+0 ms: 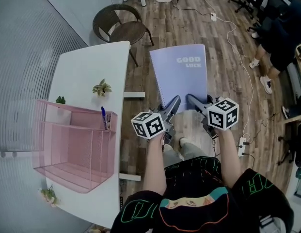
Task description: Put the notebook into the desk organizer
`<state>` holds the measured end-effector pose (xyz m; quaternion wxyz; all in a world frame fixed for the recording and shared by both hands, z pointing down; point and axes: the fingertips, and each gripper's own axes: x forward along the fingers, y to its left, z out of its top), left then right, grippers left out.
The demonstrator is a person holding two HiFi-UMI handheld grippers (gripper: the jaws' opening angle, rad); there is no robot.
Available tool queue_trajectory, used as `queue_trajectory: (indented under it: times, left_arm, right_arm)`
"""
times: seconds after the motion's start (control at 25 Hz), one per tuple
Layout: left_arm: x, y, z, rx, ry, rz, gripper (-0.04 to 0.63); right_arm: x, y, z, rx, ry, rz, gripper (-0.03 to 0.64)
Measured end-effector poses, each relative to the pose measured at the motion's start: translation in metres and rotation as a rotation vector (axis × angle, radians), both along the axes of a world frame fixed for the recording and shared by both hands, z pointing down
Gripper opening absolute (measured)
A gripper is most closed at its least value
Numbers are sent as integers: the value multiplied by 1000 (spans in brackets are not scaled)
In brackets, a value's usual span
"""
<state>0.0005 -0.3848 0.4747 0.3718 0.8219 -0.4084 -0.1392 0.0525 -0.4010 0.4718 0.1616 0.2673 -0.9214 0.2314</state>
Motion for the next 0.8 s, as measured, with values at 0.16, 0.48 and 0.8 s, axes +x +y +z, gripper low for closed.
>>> queue_trajectory:
  times: [0.16,0.48,0.8]
  left_arm:
    - [-6,-11,1,-8,20,-31,37]
    - [2,-28,1,-17,30,-81,37]
    - [-16,-20,8,-37,25,-210,38]
  right_arm:
    - [-7,-12,0,1,10,-32,66]
    - [0,-32,0,-12,11,-81,66]
    - [-20,-30,6,-33,5,-205,66]
